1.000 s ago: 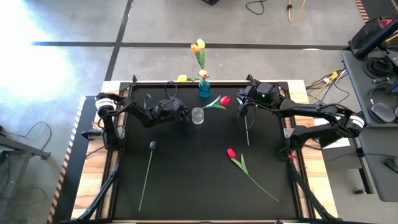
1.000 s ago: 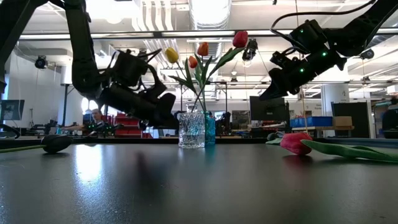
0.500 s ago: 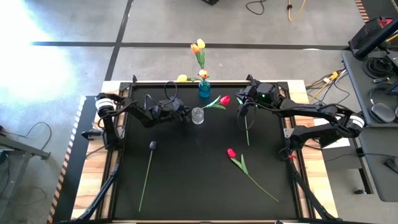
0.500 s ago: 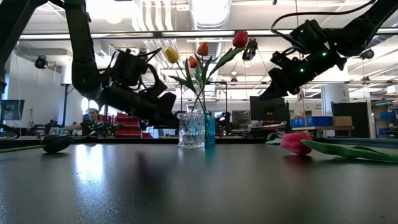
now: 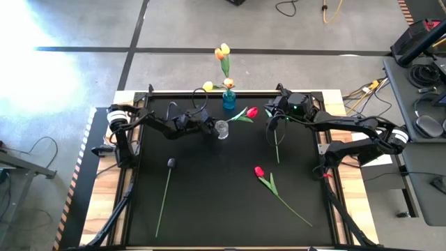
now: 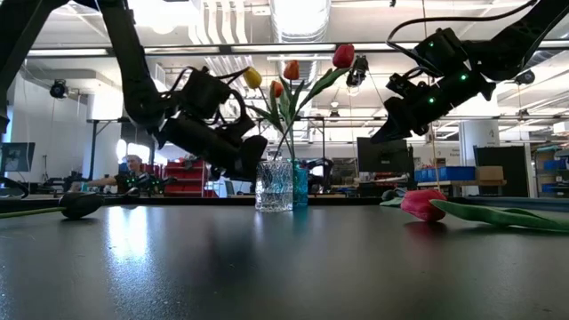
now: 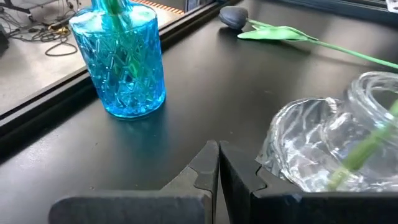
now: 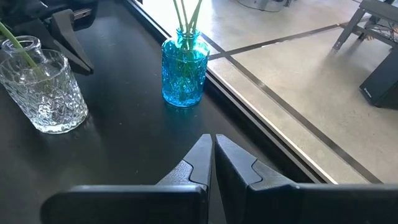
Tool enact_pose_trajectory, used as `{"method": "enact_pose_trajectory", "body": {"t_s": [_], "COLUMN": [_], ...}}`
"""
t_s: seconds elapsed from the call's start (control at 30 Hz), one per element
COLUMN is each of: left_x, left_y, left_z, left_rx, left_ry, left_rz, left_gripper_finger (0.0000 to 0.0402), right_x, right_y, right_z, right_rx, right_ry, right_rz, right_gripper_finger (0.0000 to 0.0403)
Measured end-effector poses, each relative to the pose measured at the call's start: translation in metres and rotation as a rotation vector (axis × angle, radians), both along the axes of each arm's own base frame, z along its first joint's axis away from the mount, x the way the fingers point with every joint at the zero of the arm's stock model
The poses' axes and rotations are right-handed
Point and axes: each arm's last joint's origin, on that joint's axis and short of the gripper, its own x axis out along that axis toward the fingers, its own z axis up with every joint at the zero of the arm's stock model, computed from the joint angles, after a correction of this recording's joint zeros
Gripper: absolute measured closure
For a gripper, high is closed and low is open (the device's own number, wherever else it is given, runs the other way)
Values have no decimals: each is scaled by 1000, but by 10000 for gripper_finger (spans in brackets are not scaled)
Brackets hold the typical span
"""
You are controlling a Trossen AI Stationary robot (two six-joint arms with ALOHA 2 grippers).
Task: Sort flowers into vase by color
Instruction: Put the right black tulip into the transparent vase
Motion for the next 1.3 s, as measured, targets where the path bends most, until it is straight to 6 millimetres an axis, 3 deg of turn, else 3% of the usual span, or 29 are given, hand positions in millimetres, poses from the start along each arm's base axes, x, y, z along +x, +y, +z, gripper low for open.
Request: {"method": "enact_pose_trajectory", "body": {"t_s": [0.4, 0.77, 1.0, 1.3], "left_x": [-3, 3, -1, -35], "left_y": [-12, -28, -35, -46], "left_z": [-5, -4, -9, -14], "left_rx": [-78, -98, -128, -140], "left_ry": [-38, -55, -68, -181], "left_rz": [-20, -63, -68, -55], "left_gripper_finger": [402, 402, 402, 402], "right_x": [-1, -11, -15, -15], "right_y": [1, 7, 9, 4], "right_z": [-3, -21, -27, -43], "right_rx": [14, 271, 385, 445], "right_ry": [38, 114, 108, 157], "right_rz": [11, -148, -259, -436], "right_gripper_finger": [390, 384, 315, 194]}}
